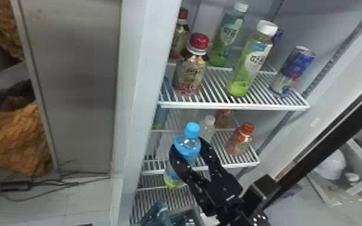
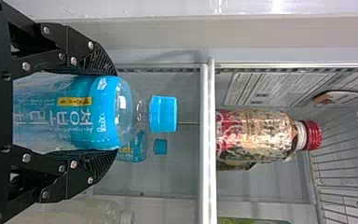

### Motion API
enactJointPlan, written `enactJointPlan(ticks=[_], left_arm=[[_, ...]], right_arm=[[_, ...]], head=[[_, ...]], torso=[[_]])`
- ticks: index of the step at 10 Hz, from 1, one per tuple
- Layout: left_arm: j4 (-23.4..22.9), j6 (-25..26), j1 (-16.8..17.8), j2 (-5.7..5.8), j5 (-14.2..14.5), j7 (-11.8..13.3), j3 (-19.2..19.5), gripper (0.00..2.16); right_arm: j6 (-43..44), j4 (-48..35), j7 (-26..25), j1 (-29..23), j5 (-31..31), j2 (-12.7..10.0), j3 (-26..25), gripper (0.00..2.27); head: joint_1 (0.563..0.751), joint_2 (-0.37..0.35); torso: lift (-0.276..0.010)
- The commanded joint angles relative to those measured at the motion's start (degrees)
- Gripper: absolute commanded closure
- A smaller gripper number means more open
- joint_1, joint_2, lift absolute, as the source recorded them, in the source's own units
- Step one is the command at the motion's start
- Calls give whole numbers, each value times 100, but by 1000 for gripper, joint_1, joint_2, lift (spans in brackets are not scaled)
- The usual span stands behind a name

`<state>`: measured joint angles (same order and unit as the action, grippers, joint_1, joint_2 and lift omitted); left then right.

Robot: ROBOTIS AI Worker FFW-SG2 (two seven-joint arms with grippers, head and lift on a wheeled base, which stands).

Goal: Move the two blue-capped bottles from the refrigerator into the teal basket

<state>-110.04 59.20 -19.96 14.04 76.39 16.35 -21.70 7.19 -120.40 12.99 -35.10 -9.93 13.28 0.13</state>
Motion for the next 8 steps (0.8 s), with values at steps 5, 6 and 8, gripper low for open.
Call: enactJointPlan(ticks=[5,6,8], left_arm=[[0,0,-14,2,-2,0,8,1095],[0,0,-14,2,-2,0,8,1095],[0,0,-28,-7,-2,0,26,1095]], right_arm=[[-704,-1200,301,-1004,-26,-88,-478,636],[-831,-1327,362,-1102,-26,-88,-549,636],[-1140,-1495,582,-1299,-26,-115,-742,636]], head=[[695,-350],[695,-350],[695,-350]], torso=[[-154],[-154],[-154]])
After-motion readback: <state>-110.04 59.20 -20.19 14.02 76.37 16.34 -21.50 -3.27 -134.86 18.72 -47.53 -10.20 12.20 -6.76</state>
